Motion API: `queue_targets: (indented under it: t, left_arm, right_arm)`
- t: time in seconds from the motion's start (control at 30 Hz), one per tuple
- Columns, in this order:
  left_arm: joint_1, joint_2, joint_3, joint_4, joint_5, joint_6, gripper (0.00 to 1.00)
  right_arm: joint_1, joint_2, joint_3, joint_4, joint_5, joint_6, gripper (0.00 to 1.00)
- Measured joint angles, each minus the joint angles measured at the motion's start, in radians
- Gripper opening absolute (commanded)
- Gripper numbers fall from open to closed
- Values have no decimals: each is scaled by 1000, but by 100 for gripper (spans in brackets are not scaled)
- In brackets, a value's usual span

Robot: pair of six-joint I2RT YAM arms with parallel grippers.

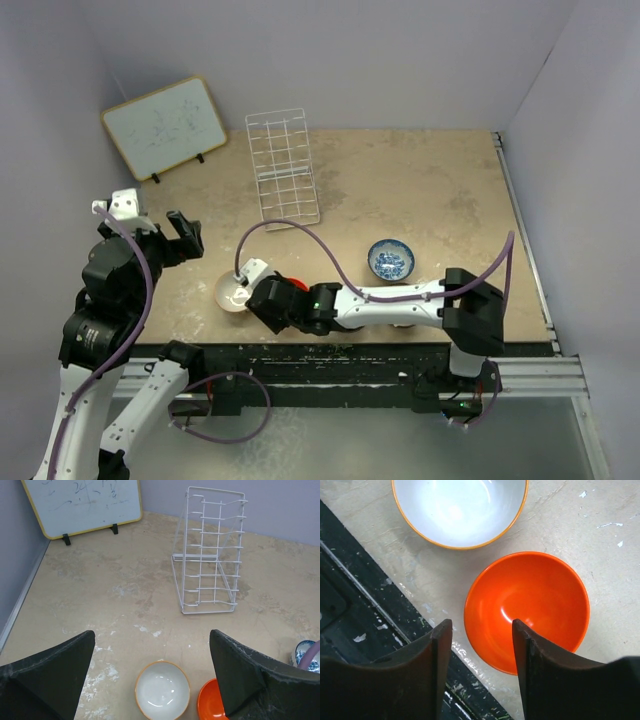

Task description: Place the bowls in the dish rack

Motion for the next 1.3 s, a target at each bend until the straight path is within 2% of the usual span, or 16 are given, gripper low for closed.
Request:
queue_targets:
  t: [0.07, 0.37, 0.63, 0.73, 0.83, 0.87, 0.9, 1.03, 1.3]
  left_arm:
    - [0, -2, 0, -4, -1, 0, 99]
    - [0, -15, 0, -14, -9, 3, 99]
    - [0, -15, -3, -14, -12, 11, 99]
    - [0, -14, -3, -14, -12, 16, 99]
    - [0, -14, -3, -14, -13, 20, 99]
    - [0, -14, -3, -14, -15, 20, 99]
    - [0, -14, -3, -14, -16, 23, 99]
    - [0, -14, -5, -14, -19, 27, 99]
    - [0, -15, -20, -16, -24, 27, 99]
  right_arm:
    - [-1, 26, 19, -11, 2, -10, 46]
    - [7, 67, 28, -35, -2, -24, 49]
    - [11, 135, 56, -35, 2, -26, 48]
    - [11, 174, 69, -55, 12, -27, 39]
    - [11, 198, 86, -69, 28, -29, 34]
    - [11, 200, 88, -72, 31, -31, 28]
    - [11, 200, 90, -79, 34, -31, 18]
    - [11, 200, 110, -93, 60, -31, 2]
    - [11, 194, 124, -108, 97, -10, 0]
